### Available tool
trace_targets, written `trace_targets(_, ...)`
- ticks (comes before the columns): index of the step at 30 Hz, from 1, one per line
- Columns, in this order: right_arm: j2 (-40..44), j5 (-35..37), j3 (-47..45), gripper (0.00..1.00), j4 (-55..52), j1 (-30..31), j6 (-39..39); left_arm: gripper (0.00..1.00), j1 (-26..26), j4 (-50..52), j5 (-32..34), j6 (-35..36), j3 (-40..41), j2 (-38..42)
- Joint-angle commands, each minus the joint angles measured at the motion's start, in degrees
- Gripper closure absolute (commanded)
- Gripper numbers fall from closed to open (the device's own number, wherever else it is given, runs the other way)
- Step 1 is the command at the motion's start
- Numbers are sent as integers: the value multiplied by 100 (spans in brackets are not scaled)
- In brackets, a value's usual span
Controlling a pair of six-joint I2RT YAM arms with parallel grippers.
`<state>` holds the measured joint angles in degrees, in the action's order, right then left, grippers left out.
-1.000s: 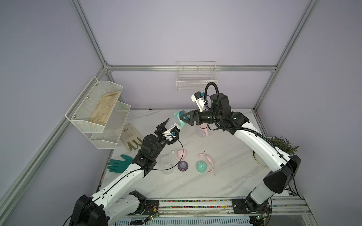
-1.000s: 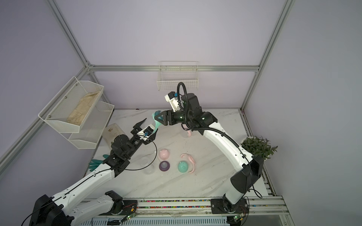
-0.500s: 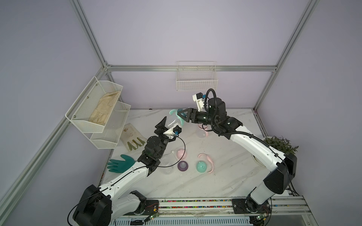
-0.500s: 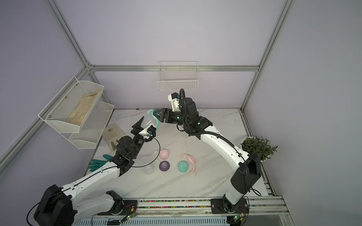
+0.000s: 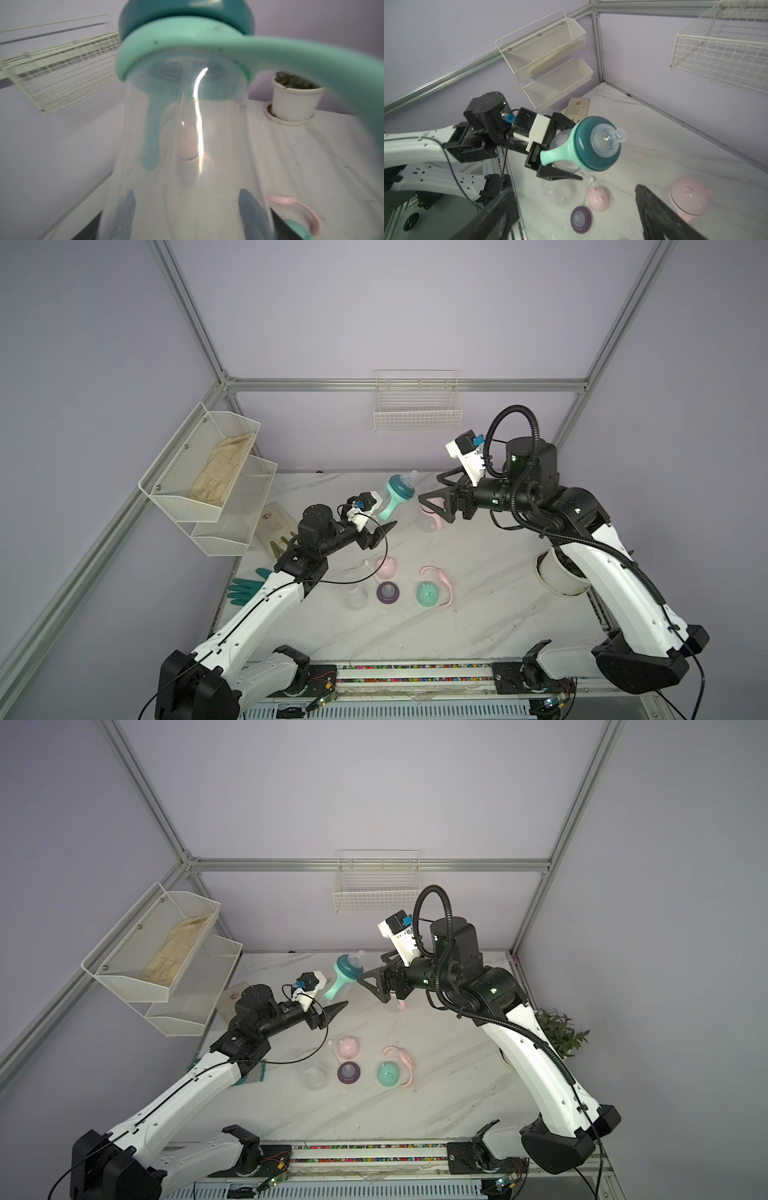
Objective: Assemble the baby bottles
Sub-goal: Screw the nipple onto the baby bottle.
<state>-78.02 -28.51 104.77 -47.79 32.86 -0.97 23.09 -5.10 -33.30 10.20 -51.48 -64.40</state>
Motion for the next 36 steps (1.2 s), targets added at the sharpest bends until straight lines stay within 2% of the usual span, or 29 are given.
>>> trace_targets(1, -99, -557, 179, 8, -1067, 22, -1049, 100, -61, -196, -3101, -1047, -671, -220)
trace_targets(3, -186, -613, 332, 7, -1367, 20, -1203, 100, -65, -687, -3751, -1574, -704, -379)
trace_targets(5, -250, -779, 458, 7, -1507, 19, -1262, 100, -60, -855, -4010, -1774, -744, -462)
trace_targets(13, -480, -1026, 771, 7, -1671, 28, -1342, 100, -60, -854, -4187, -1749, -703, -470)
trace_targets(22, -617, -1581, 782, 17, -1752, 27, -1397, 100, -59, -790, -4183, -1714, -748, -520)
trace_targets(28, -680, -1728, 698, 27, -1780, 28, -1367, 100, -59, -674, -4154, -1623, -775, -473)
trace_targets(31, -680, -1719, 670, 44, -1658, 25, -1256, 100, -59, -517, -4074, -1496, -793, -444)
trace_targets(36, -707, -1698, 414, 58, -1366, 27, -954, 100, -68, -118, -3556, -1171, -792, -318)
